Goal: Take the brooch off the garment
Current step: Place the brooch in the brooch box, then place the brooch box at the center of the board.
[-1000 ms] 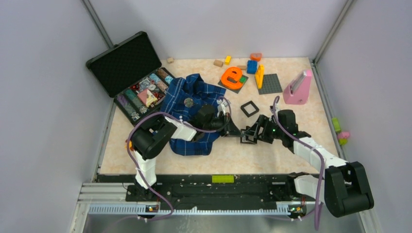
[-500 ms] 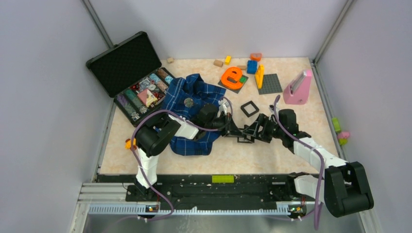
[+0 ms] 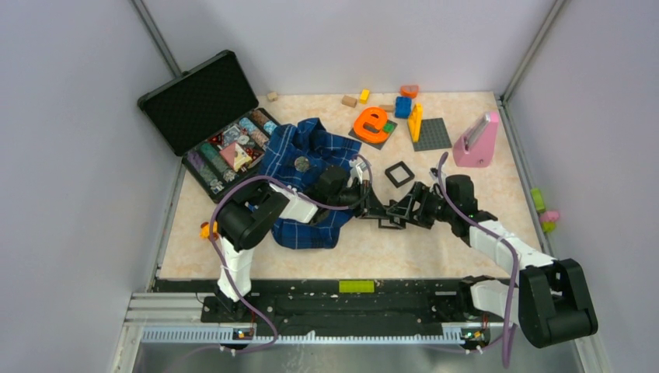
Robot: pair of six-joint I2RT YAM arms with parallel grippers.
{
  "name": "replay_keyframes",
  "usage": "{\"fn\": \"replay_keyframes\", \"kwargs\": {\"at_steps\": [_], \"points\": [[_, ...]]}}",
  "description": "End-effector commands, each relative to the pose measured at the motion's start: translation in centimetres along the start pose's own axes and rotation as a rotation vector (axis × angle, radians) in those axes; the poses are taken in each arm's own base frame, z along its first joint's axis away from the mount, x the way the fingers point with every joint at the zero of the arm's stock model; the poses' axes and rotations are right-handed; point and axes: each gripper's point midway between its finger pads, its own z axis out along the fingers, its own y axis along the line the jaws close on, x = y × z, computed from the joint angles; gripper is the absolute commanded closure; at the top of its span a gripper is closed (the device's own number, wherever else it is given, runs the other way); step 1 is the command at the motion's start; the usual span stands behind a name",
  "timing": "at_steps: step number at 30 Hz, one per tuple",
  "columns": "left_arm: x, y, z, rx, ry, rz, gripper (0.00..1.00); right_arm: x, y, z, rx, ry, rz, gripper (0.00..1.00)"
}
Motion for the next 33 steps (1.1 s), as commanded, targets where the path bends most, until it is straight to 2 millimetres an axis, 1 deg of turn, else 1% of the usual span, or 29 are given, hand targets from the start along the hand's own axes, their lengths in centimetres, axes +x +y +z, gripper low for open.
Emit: {"fn": "replay_keyframes", "kwargs": {"at_steps": [1,4,6,9,13,19,22,27,33], "points": [[-0.7,-0.7,-0.4,0.010,-0.032,0.041,0.77,-0.9,0.4,0.0,-0.010,-0.028,-0.023,0.48],[-0.8,-0.7,-0.5,0.007,-0.041,0.047,0.71,-0.8,0.0,0.0,0.008,-0.027,-0.024,0.48],[-0.8,-0.7,-0.6,0.004,-0.046,0.052,0.70,-0.9,-0.3,0.1,0.019,-0.034,-0.029,0.48],[-0.8,-0.4,-0.9,-0.013,-0.057,0.050,0.69,-0.4,-1.4,0.1,0.064,-0.017,-0.020,0.48],[-1.0,-0.2,-1.4,-0.030,-0.092,0.049,0.64,-0.2,-2.3,0.2,0.084,-0.015,-0.012,0.48],[-1.3,0.0,-2.8,-0.006,-0.155,0.036,0.64,-0.4,-3.8,0.5,0.150,-0.002,-0.024,0.48],[-1.7,-0.2,-3.5,0.019,-0.205,0.032,0.69,-0.8,-4.7,0.3,0.212,-0.007,-0.032,0.46],[-1.8,-0.3,-4.0,0.023,-0.239,0.037,0.70,-1.6,-5.7,-0.7,0.315,-0.024,-0.059,0.45],[-1.7,-0.3,-4.1,0.021,-0.232,0.044,0.68,-3.4,-6.9,-1.9,0.442,-0.076,-0.088,0.45]]}}
